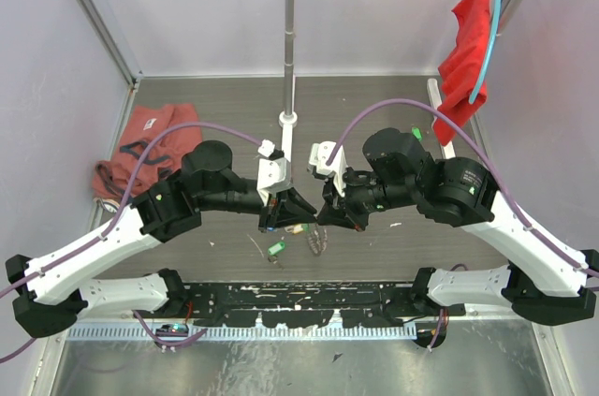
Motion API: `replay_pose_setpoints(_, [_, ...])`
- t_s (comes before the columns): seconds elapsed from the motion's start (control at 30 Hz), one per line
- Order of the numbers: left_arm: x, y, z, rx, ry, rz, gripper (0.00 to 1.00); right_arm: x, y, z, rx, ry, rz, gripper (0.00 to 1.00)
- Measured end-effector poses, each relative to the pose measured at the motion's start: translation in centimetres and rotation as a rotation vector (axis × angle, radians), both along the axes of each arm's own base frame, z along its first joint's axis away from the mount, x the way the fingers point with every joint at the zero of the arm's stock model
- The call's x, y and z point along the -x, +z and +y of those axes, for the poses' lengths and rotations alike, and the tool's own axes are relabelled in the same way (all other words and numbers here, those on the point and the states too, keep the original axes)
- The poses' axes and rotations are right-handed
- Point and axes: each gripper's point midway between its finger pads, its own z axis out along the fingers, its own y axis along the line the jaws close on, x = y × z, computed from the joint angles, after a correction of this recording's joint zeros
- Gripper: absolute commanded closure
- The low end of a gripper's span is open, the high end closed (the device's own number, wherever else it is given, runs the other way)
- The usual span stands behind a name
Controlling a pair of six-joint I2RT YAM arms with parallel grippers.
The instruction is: Put the keys on the keyring
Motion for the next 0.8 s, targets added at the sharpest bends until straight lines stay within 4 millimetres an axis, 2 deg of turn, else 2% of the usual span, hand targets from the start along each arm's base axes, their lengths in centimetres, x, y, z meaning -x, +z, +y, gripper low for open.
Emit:
replay_pose_setpoints(0.2, [0.1,0.0,0.0,-0.001,-0.006,0.002,1.0,0.0,0.0,0.0,0.001,0.001,-0.002,0.99])
replay_pose_setpoints(0.43, [0.2,-0.1,0.1,-0.004,-0.006,0.003,1.0,0.0,-0.1,0.0,0.002,0.001,-0.002,0.99])
replay_pose_setpoints(0.63, [0.1,0.5,0.3,0.012,0.008,0.004,1.0,-0.3,0.4,0.1,-0.037,-0.023,-0.015,0.74])
replay_pose_setpoints(0.8, [0.3,1.5,1.0,0.048,0.028,0.008,1.0,-0.3,2.4,-0.7,-0.156,-0.07,-0.06,0.71])
